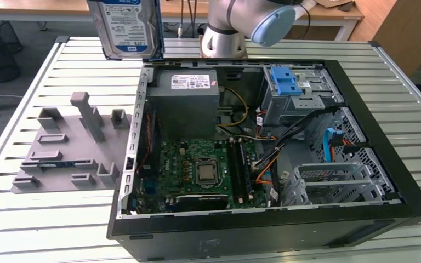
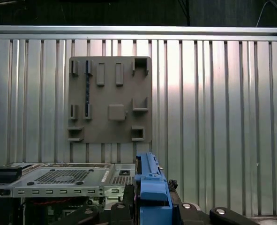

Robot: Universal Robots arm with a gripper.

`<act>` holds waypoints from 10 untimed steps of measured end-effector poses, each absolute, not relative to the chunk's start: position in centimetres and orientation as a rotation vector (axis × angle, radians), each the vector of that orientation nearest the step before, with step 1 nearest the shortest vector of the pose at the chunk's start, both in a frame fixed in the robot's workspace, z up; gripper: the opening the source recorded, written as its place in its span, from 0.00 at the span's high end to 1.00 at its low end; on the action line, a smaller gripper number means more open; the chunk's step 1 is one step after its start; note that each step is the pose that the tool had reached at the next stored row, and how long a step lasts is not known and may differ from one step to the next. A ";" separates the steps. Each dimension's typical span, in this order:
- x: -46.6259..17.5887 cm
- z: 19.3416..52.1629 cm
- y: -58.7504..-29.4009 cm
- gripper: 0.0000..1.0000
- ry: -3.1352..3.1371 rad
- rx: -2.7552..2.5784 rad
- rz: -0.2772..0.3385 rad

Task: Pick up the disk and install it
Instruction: 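Pick up the disk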

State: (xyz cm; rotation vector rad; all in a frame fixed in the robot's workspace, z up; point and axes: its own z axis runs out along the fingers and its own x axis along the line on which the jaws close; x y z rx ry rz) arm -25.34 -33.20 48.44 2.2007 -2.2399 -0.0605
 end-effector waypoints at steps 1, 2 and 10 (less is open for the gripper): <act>-25.3 48.4 -33.2 0.64 -2.240 2.201 -0.061; -25.2 48.4 -33.2 0.64 -2.240 2.201 -0.061; -25.2 48.4 -34.7 0.64 -2.240 2.201 -0.061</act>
